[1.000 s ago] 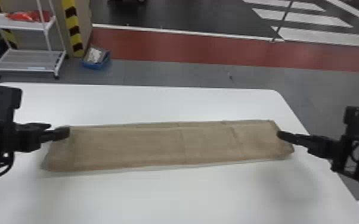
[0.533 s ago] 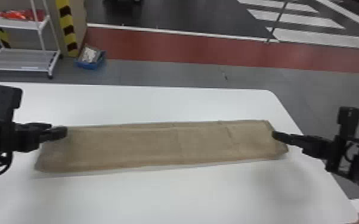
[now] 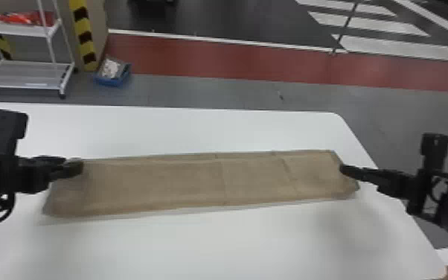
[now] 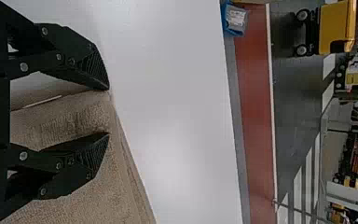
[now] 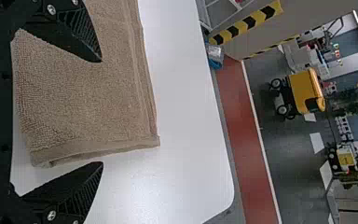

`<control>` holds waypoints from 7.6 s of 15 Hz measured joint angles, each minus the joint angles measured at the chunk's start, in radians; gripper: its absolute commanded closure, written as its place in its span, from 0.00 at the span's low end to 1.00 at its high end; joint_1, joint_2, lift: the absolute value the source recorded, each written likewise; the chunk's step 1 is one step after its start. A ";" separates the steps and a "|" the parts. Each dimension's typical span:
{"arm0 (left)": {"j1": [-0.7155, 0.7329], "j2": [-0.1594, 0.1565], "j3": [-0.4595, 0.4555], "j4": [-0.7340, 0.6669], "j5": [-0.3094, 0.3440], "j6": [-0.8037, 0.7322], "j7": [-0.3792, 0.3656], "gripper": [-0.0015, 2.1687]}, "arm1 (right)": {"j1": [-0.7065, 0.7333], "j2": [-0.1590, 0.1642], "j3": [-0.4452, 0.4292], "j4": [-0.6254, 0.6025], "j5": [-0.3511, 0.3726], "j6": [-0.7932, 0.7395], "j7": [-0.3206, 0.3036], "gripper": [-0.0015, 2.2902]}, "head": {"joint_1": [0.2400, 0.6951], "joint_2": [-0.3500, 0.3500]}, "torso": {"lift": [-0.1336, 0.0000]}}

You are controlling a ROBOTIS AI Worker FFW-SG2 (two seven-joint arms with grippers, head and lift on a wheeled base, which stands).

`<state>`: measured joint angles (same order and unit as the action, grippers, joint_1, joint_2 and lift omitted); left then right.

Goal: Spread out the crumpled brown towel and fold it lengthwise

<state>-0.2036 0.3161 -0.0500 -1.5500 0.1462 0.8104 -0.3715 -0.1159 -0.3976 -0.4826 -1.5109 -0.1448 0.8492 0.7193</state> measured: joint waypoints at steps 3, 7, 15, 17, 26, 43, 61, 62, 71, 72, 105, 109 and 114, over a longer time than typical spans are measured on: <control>0.025 0.000 0.011 -0.056 0.007 -0.001 0.009 0.30 | -0.005 -0.003 0.001 0.000 0.003 0.000 0.000 0.05 | 1.00 0.19 | 0.08; 0.030 0.000 0.011 -0.076 0.004 0.004 0.008 0.34 | -0.007 -0.003 0.001 0.001 0.003 -0.002 0.000 0.05 | 1.00 0.19 | 0.08; 0.034 0.000 0.006 -0.078 -0.001 0.016 0.008 0.62 | -0.010 0.011 0.042 0.030 0.008 -0.161 -0.065 0.05 | 1.00 0.20 | 0.08; 0.035 0.000 0.007 -0.084 -0.001 0.014 0.008 0.62 | -0.024 0.015 0.084 0.089 0.028 -0.351 -0.080 0.05 | 1.00 0.21 | 0.08; 0.039 0.000 -0.001 -0.090 -0.004 0.009 0.008 0.62 | -0.228 0.017 0.246 0.434 0.239 -0.614 -0.186 0.09 | 1.00 0.23 | 0.08; 0.050 0.006 -0.002 -0.090 -0.010 -0.001 0.003 0.62 | -0.252 -0.005 0.257 0.482 0.269 -0.439 -0.170 0.44 | 1.00 0.20 | 0.08; 0.135 0.018 0.115 -0.275 0.011 0.056 0.000 0.62 | -0.078 0.008 0.091 0.091 0.131 -0.301 -0.152 0.44 | 1.00 0.21 | 0.08; 0.121 0.016 0.112 -0.263 0.010 0.053 0.002 0.62 | -0.087 0.010 0.094 0.091 0.131 -0.304 -0.155 0.44 | 1.00 0.21 | 0.08; -0.006 -0.008 -0.083 -0.046 -0.100 -0.111 0.068 0.00 | -0.177 0.013 0.206 0.265 0.188 -0.396 -0.201 0.00 | 1.00 0.20 | 0.08; -0.008 -0.010 -0.090 -0.039 -0.107 -0.124 0.076 0.00 | -0.181 0.013 0.214 0.274 0.201 -0.400 -0.210 0.00 | 1.00 0.20 | 0.08; -0.031 0.023 0.144 -0.104 0.189 0.483 0.060 0.04 | -0.289 -0.145 0.193 0.496 0.219 -0.242 0.226 0.09 | 1.00 0.20 | 0.08; -0.024 0.020 0.146 -0.101 0.216 0.483 0.066 0.04 | -0.287 -0.145 0.193 0.495 0.219 -0.247 0.226 0.10 | 1.00 0.18 | 0.08; -0.022 0.020 0.147 -0.101 0.218 0.483 0.068 0.04 | -0.284 -0.145 0.201 0.495 0.220 -0.261 0.224 0.10 | 1.00 0.19 | 0.08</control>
<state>-0.2255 0.3360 0.0967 -1.6506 0.3645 1.2931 -0.3040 -0.3996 -0.5423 -0.2814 -1.0155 0.0752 0.5882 0.9433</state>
